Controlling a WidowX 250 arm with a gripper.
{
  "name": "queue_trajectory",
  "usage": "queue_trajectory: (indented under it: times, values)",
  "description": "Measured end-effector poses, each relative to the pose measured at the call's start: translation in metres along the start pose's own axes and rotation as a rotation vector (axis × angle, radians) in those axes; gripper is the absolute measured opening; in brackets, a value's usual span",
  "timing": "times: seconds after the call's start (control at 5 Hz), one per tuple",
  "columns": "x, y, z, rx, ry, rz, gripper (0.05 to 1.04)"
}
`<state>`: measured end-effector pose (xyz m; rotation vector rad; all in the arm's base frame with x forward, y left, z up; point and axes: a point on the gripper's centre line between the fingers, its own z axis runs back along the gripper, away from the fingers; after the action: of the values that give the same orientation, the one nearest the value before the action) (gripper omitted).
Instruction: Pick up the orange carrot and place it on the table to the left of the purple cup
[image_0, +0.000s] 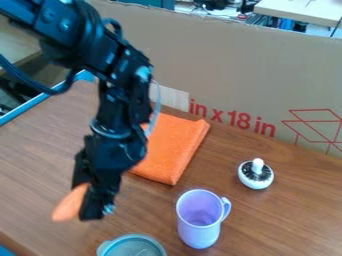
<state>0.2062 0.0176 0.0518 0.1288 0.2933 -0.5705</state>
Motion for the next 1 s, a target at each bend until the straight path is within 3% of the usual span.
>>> queue_trajectory:
  times: [0.2,0.4,1.0]
  values:
    - [0.011,-0.009,-0.01,0.003,0.002,0.036,0.681]
    - [0.019,-0.017,-0.021,-0.056,0.004,0.009,0.681]
    - [0.024,0.024,-0.026,-0.178,-0.121,0.02,0.678]
